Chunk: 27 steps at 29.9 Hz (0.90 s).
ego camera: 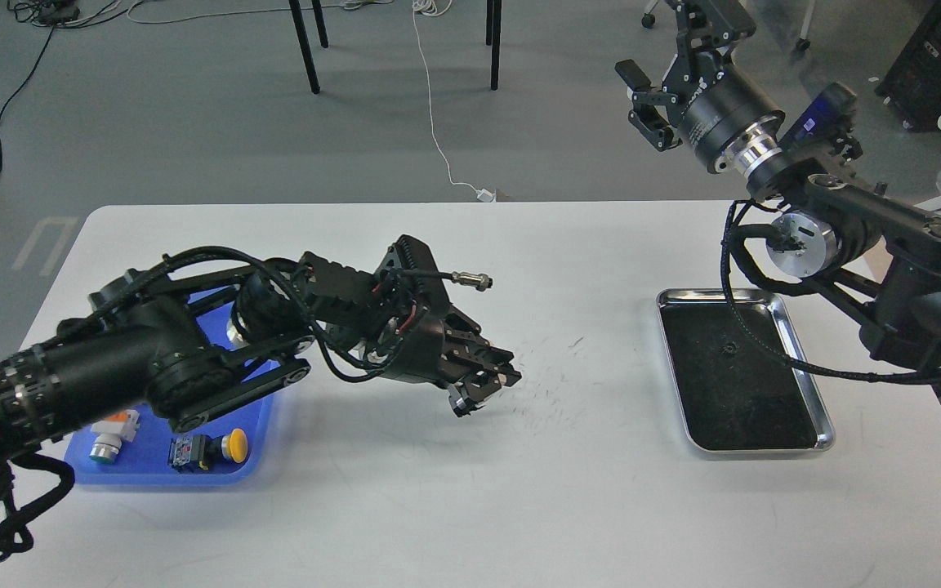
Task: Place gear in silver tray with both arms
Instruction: 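Lift the gear and carry it toward the table center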
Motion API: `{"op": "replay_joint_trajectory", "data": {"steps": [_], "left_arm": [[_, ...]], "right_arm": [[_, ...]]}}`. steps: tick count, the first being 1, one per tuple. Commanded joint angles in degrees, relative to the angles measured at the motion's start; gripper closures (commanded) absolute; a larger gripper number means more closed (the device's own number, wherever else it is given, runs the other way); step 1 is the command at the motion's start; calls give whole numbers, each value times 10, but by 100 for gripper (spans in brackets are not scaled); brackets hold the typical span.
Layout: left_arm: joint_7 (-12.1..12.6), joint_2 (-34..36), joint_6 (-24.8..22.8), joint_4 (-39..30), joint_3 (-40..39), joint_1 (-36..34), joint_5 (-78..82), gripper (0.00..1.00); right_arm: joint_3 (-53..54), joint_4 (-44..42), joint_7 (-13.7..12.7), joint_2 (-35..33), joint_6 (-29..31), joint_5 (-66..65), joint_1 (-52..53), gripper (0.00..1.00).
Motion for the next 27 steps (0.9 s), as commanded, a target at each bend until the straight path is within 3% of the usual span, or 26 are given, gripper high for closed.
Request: {"op": "replay_joint_trajectory", "data": {"steps": [1, 4, 19, 27], "left_arm": [[0, -77, 0, 63, 28, -20, 0, 88], [0, -120, 1, 109, 29, -22, 0, 88], [0, -120, 5, 175, 72, -17, 0, 87], [0, -120, 5, 175, 73, -15, 0, 75]], "right_arm": [[-1, -3, 0, 5, -1, -1, -4, 1], [-4, -3, 0, 8, -1, -1, -4, 1], [-9, -3, 0, 8, 0, -1, -5, 1], [-9, -3, 0, 8, 1, -2, -5, 1]]}}
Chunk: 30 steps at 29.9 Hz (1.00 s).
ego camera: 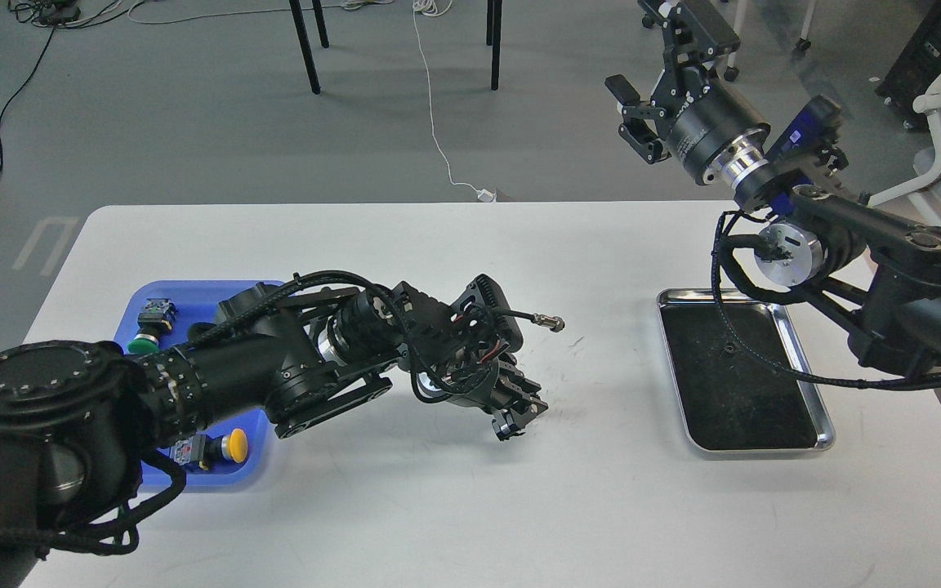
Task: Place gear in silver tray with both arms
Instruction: 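Lift the gear and carry it toward the table center, then release the gear onto the table and raise the left arm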
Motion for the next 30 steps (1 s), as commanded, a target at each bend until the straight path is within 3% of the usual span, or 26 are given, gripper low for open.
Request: {"op": "replay_joint_trajectory", "data": {"steps": [1, 3, 7, 8, 13, 17, 23, 30], "left_arm": [[0, 0, 0, 0, 1, 1, 0, 72], [0, 0, 0, 0, 5, 0, 0, 61], [0, 0, 0, -2, 5, 0, 0, 20], [0, 0, 0, -4, 3, 0, 0, 17], [0, 0, 3, -8, -17, -3, 0, 9], [0, 15, 7, -9, -94, 2, -7, 3], [0, 103, 8, -9, -196, 72, -277, 2], [0, 126, 7, -9, -288, 174, -654, 2]], "right_arm": [[0, 0, 0, -1, 1, 0, 0, 1], [0, 0, 0, -1, 1, 0, 0, 1], [-1, 0, 0, -2, 3, 0, 1, 1], [-1, 0, 0, -4, 4, -1, 1, 1], [-3, 2, 0, -11, 11, -7, 0, 1], [-30, 9, 0, -39, 27, -45, 0, 1], [-64, 14, 0, -69, 102, -193, 0, 1], [-105, 30, 0, -90, 216, -346, 39, 1]]}}
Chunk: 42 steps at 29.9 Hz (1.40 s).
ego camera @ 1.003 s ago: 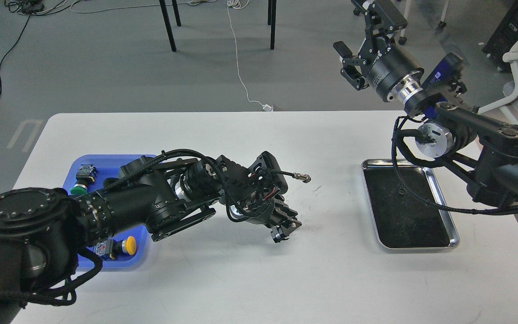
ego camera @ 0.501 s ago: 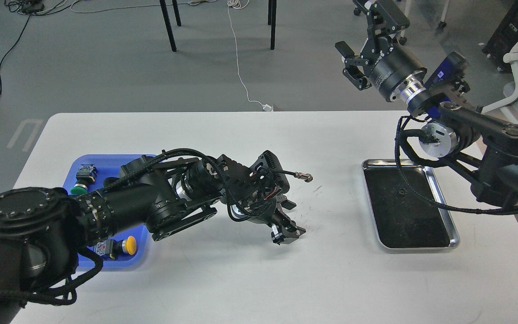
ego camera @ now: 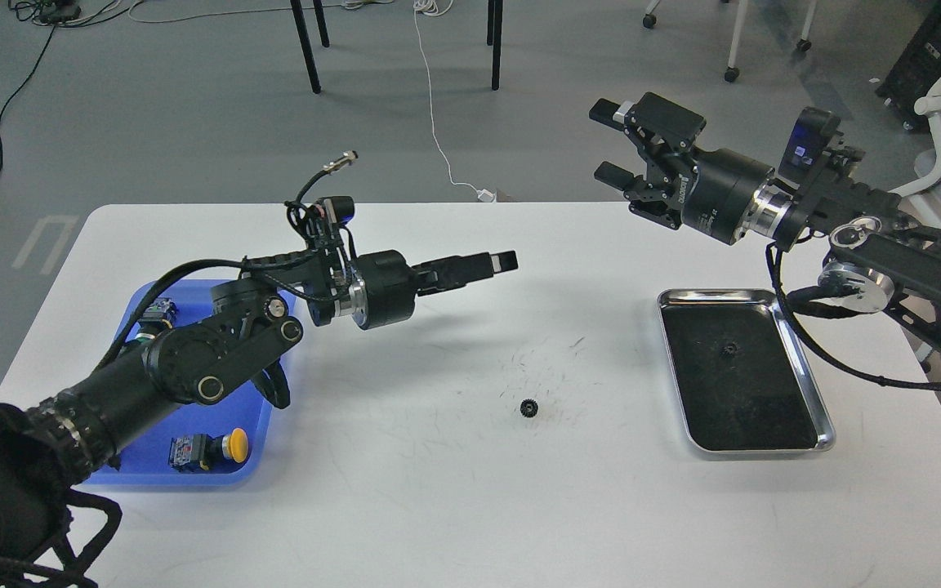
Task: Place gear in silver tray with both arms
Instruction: 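Release the gear onto the table and raise the left arm, then reach the right gripper down and grasp the gear on the table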
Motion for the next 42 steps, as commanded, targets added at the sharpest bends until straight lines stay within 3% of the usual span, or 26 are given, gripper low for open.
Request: {"op": "replay_joint_trajectory", "data": {"steps": [1, 8, 16, 22, 32, 35, 39, 42], "left_arm": [[0, 12, 1, -1, -42, 36, -135, 2], [0, 15, 2, -23, -205, 71, -224, 2], [26, 21, -6, -28, -220, 85, -353, 2], [25, 21, -6, -30, -220, 85, -353, 2], [27, 26, -26, -30, -221, 86, -353, 2], [27, 28, -26, -30, -221, 86, -353, 2], [27, 34, -31, -30, -221, 87, -353, 2], [27, 35, -35, -30, -221, 87, -353, 2]], "right_arm": [[-43, 4, 0, -4, 55, -110, 39, 1], [-237, 28, 0, 23, 65, -350, 169, 1], [-316, 33, 0, 115, 52, -501, 188, 3], [-392, 24, 0, 177, -84, -562, 188, 4], [-441, -15, 0, 255, -154, -565, 182, 7], [-450, -30, 0, 274, -155, -564, 178, 13], [-451, -41, 0, 288, -155, -564, 166, 34], [-453, -44, 0, 288, -155, -564, 164, 36]]}}
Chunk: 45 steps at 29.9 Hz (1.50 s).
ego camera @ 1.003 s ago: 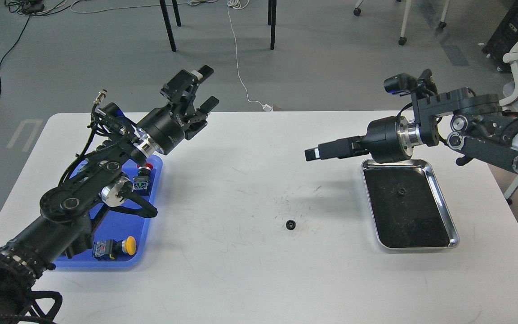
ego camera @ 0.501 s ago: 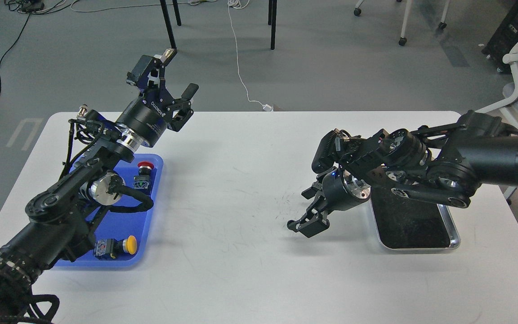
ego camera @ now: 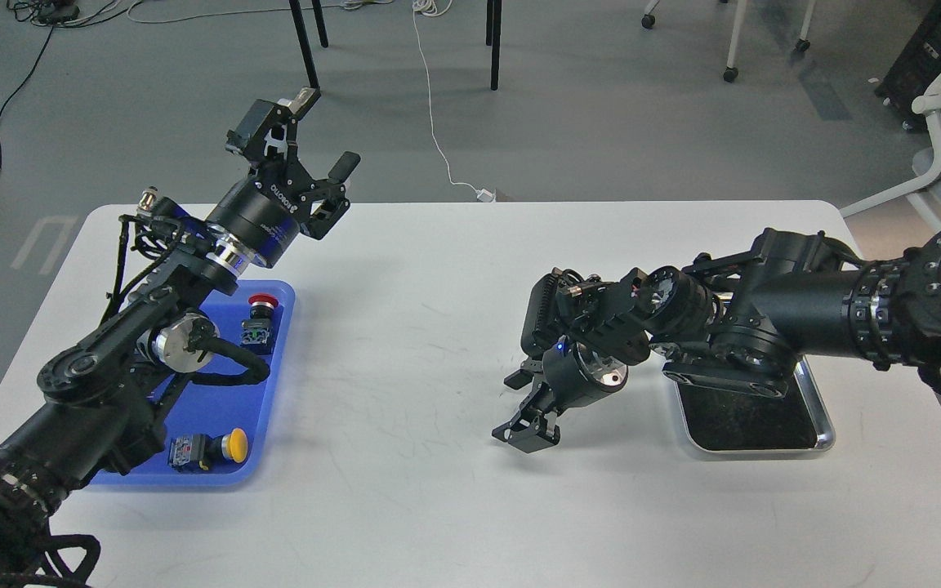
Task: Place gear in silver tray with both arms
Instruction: 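Reach the right gripper down and grasp the gear on the table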
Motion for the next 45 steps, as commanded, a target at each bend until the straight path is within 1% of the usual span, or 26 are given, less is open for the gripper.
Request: {"op": "replay_joint_trajectory", "data": {"steps": [1, 13, 17, 20, 23, 25, 27, 29, 32, 33, 38, 45], "left_arm": [[0, 1, -4, 0, 0, 0, 0, 2], [0, 0, -4, -2, 0, 4, 0, 2], [0, -1, -3, -2, -1, 4, 0, 2], [0, -1, -3, -2, -1, 4, 0, 2], [0, -1, -4, -1, 0, 5, 0, 2], [0, -1, -4, -2, 0, 5, 0, 2], [0, -1, -4, -2, 0, 5, 0, 2], [0, -1, -4, -2, 0, 5, 0, 2], [0, -1, -4, -2, 0, 5, 0, 2], [0, -1, -4, -2, 0, 5, 0, 2], [1, -1, -4, -2, 0, 5, 0, 2], [1, -1, -4, -2, 0, 5, 0, 2]], "right_arm": [[-6, -4, 0, 2, 0, 0, -2, 37], [-12, -5, 0, -7, 0, 0, -1, 38], [-12, -7, 0, -11, 0, 0, -1, 46], [-12, -10, 0, -14, 1, 0, -1, 47], [-12, -10, 0, -15, 1, 0, -1, 61], [-12, -10, 0, -15, 2, 0, -1, 63], [-12, -10, 0, -15, 3, 0, -1, 68], [-13, -10, 0, -15, 4, 0, -1, 69], [-18, -9, 0, -15, 5, 0, -1, 78], [-19, -9, 0, -15, 5, 0, -1, 80], [-21, -8, 0, -15, 5, 1, 0, 82], [-18, -8, 0, -22, 5, 6, 5, 83]]}}
